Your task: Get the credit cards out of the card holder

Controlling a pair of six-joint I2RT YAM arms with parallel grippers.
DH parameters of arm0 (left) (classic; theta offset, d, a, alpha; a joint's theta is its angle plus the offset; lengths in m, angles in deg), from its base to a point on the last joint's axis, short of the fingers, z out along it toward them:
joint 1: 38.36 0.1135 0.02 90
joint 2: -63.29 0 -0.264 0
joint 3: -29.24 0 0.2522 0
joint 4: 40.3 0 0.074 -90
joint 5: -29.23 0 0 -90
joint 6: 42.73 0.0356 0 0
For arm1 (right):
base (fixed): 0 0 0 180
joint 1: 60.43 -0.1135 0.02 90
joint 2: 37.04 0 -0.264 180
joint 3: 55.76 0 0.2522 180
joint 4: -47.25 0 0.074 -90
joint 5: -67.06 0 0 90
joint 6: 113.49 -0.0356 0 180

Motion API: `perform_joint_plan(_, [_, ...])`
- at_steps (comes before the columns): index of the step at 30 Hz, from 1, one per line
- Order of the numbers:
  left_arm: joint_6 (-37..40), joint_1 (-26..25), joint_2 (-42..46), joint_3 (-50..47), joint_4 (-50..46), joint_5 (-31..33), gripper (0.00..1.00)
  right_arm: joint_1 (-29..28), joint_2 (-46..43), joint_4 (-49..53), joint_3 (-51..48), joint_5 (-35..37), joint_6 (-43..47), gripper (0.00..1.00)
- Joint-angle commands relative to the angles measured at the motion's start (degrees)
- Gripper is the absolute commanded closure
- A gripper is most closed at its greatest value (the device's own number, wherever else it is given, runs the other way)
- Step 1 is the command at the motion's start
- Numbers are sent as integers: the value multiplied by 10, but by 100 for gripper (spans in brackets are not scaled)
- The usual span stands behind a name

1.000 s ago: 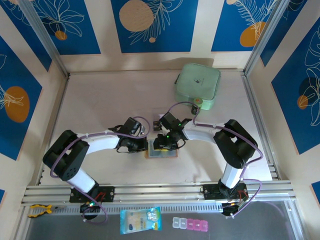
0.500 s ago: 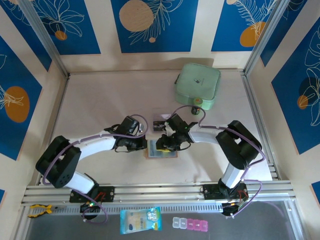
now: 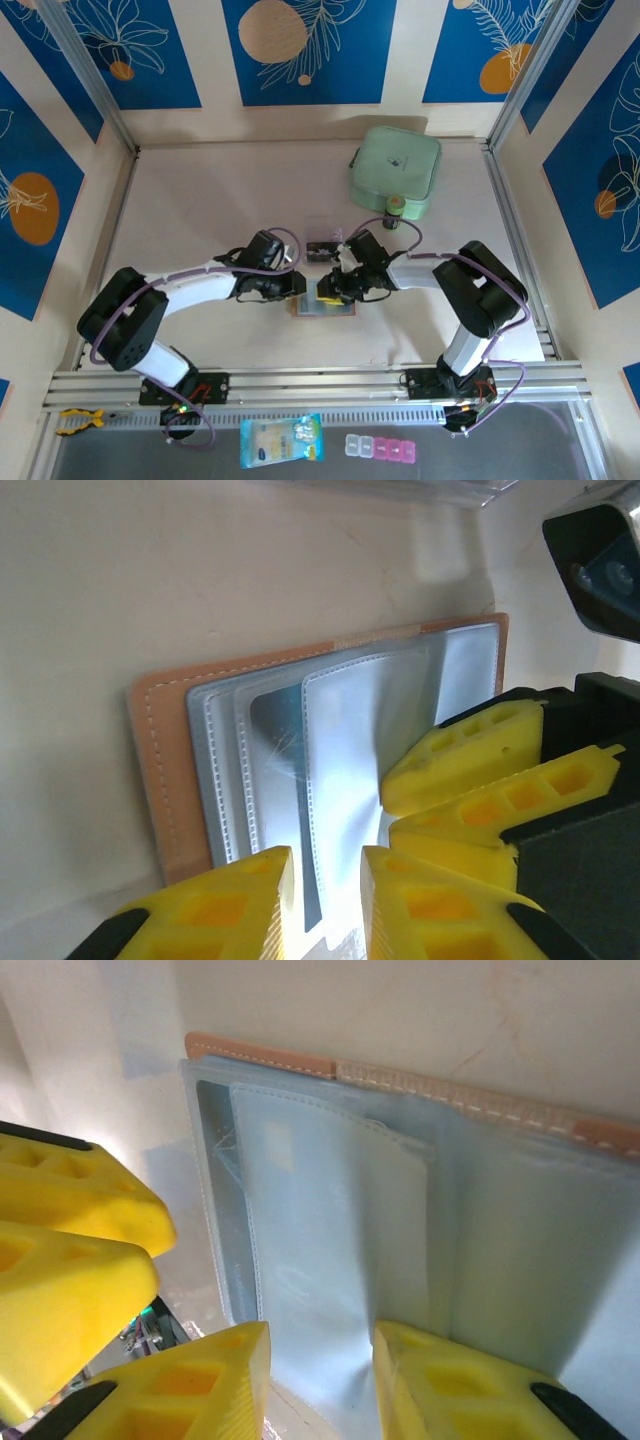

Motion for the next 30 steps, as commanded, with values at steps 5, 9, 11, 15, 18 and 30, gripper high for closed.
perform_joint_plan(5, [-20, -13, -32, 17, 26, -17, 75, 18, 6, -46, -38, -33, -19, 67])
perform_joint_plan(9, [-26, -17, -44, 18, 33, -18, 75, 23, 6, -61, -46, -41, -22, 67])
perform_joint_plan(11, [-29, -18, -47, 20, 35, -16, 75, 24, 6, -67, -48, -43, -22, 67])
perform_joint_plan(15, [-32, -22, -54, 26, 38, -20, 76, 25, 7, -73, -53, -49, -23, 67])
perform_joint_plan(18, [-40, -23, -63, 27, 52, -30, 80, 25, 6, -75, -54, -51, -23, 67])
perform_joint_plan(30, [-37, -27, -47, 46, 29, -25, 81, 27, -69, -59, -54, -44, -23, 65])
